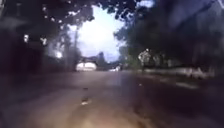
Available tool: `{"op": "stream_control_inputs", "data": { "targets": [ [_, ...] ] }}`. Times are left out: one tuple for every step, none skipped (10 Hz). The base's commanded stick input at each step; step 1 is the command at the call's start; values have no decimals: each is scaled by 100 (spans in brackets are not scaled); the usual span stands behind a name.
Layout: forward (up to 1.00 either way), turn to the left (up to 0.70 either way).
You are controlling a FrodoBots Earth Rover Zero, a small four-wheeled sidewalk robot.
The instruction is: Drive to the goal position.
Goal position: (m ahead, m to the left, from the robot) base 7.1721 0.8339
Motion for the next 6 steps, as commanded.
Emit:
{"op": "stream_control_inputs", "data": {
  "targets": [
    [70, -15],
    [70, -34],
    [70, -13],
    [70, -1],
    [70, 0],
    [70, 0]
  ]
}}
